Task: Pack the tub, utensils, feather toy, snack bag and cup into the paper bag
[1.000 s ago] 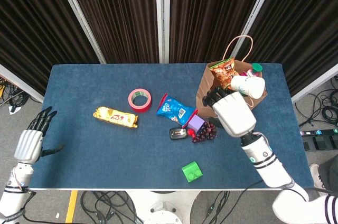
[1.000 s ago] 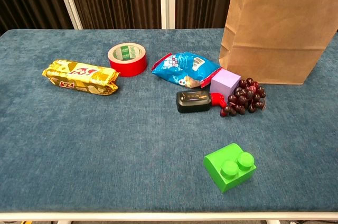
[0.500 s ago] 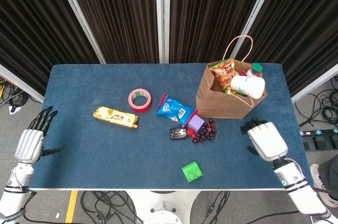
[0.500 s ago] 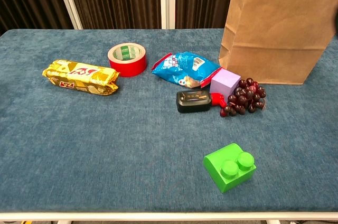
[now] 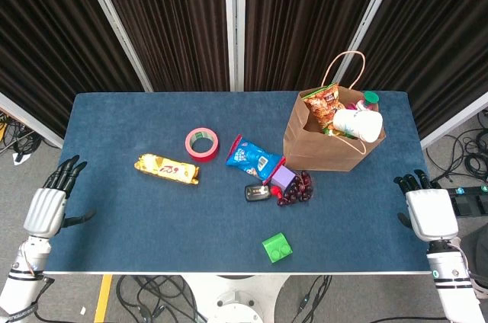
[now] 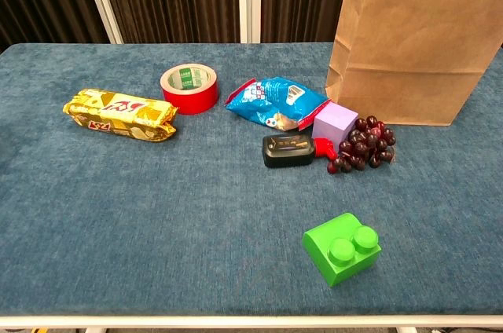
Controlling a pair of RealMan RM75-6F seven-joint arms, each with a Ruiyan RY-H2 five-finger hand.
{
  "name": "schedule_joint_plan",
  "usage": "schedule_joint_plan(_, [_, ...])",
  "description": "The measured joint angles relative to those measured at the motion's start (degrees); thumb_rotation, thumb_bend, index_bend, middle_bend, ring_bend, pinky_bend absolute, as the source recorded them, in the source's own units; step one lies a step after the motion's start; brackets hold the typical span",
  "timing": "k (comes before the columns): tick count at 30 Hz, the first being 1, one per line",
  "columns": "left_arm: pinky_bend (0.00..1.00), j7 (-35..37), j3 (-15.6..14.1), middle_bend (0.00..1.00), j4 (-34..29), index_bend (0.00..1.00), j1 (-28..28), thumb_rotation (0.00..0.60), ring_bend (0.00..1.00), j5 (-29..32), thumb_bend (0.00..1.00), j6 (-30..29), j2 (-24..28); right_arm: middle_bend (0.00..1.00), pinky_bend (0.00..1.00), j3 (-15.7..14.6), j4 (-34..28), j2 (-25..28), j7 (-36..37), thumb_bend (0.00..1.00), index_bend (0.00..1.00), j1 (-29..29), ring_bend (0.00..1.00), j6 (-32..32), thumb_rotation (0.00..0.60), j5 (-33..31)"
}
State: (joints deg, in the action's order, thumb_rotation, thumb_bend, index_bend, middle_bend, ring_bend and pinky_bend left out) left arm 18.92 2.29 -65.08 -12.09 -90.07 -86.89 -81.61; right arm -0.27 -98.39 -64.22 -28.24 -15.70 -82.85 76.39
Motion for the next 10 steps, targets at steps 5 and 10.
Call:
schedule_joint_plan(5, [0.20,-0.60,0.16,0.09,-0.57,0.11,-0.04,0.600,0.04,0.06,0.08,-0.06,0.24,0.29,0.44,0.67,0.42,-0.85,1.03,0.00,0.29,1.10,0.15,0.12,0.600,0.21])
schedule_joint_plan(10, [0.20,-0.97,0.47,0.09,-1.86,0.11,-0.34,0.600,0.03,0.38,0.08,0.53,1.37,0.30,0.43,1.38,0.03,-1.39,-0.09,0.00,0.29,1.81,0.15,-0.95,0.600,1.40])
